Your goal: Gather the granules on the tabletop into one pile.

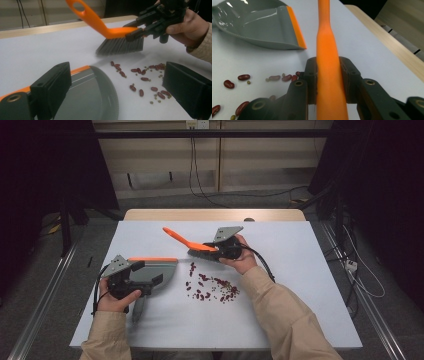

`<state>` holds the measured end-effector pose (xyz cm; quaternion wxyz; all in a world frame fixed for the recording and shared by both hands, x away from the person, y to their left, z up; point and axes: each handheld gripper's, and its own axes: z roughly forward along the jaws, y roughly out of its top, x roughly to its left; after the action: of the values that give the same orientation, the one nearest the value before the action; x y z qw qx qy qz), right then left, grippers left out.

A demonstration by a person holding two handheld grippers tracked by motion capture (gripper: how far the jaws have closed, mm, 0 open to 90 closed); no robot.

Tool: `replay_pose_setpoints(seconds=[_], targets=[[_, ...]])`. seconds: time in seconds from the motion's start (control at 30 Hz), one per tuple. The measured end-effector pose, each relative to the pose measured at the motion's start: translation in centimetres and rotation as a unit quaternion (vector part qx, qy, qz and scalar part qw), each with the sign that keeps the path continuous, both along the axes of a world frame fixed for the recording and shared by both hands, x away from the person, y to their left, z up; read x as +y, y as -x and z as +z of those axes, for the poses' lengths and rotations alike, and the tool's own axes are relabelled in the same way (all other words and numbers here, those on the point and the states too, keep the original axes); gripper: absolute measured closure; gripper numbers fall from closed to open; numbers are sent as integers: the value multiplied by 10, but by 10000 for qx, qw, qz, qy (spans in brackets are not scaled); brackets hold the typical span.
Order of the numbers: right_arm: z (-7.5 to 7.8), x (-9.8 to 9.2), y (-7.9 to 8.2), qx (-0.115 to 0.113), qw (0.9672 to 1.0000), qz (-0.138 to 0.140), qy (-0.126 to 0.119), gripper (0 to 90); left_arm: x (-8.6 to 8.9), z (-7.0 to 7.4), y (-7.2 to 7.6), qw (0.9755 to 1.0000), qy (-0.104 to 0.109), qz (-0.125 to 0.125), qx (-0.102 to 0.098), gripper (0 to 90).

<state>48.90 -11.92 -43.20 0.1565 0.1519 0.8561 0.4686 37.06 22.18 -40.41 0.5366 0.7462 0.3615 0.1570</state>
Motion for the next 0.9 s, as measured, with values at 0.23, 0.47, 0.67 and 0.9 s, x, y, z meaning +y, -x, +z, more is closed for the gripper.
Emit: replay_pose_setpoints(seconds=[0.23, 0.47, 0.67, 0.9], targets=[[-1, 3, 10, 109, 9993, 353, 14, 708, 7, -2, 1, 10000, -14, 83, 29, 85], [0, -1, 31, 185, 9979, 614, 69, 707, 8, -3, 0, 9999, -53, 81, 44, 84], [1, -7, 49, 210, 9966, 793, 89, 705, 8, -3, 1, 10000, -62, 67, 29, 85], [3, -12, 66, 228, 9957, 890, 96, 706, 7, -2, 3, 10000, -71, 57, 26, 84]])
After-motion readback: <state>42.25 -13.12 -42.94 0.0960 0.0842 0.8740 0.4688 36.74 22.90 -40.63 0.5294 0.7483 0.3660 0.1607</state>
